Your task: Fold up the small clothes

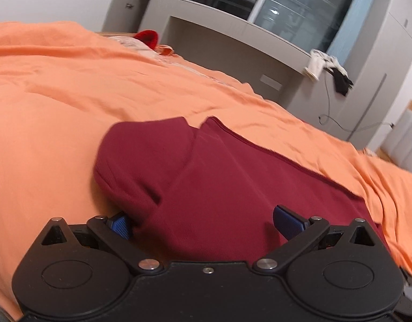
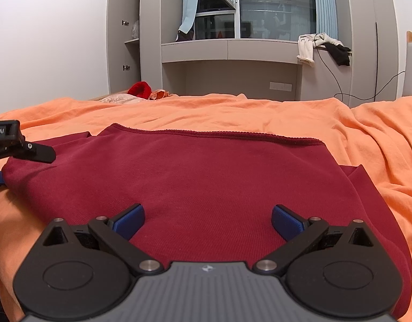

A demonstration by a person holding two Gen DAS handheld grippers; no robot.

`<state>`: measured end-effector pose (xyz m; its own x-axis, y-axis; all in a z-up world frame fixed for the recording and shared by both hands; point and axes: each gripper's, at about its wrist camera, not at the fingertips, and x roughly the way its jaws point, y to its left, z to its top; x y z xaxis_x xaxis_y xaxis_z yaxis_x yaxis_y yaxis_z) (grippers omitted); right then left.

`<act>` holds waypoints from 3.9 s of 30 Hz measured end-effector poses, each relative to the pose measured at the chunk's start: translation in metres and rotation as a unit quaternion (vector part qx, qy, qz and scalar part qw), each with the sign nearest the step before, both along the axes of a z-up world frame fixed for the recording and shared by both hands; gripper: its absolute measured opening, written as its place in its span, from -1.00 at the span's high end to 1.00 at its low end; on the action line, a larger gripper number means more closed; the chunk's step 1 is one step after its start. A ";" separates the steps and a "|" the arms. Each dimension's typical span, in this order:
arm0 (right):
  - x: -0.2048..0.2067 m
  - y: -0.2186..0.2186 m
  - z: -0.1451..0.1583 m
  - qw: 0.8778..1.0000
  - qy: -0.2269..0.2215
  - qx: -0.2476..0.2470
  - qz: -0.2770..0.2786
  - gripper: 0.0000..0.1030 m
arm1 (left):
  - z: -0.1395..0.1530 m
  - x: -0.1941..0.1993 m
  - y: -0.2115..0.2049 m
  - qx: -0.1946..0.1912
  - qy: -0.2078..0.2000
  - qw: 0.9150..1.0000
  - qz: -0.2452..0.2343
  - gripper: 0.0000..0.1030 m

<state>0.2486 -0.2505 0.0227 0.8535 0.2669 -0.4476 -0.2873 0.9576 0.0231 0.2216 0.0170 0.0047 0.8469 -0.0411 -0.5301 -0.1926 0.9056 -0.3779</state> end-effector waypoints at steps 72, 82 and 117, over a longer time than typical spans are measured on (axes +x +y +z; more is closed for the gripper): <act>-0.003 -0.024 0.014 0.999 0.036 0.027 0.023 -1.00 | 0.029 0.016 -0.031 0.146 -0.041 0.988 0.029 0.63; -0.017 -0.077 0.039 0.997 0.012 0.080 -0.018 -1.00 | 0.074 0.020 -0.092 0.215 -0.087 0.972 -0.043 0.67; 0.004 -0.204 0.043 0.935 0.035 0.347 -0.066 -1.00 | 0.028 -0.042 -0.244 0.224 -0.151 0.887 -0.374 -0.60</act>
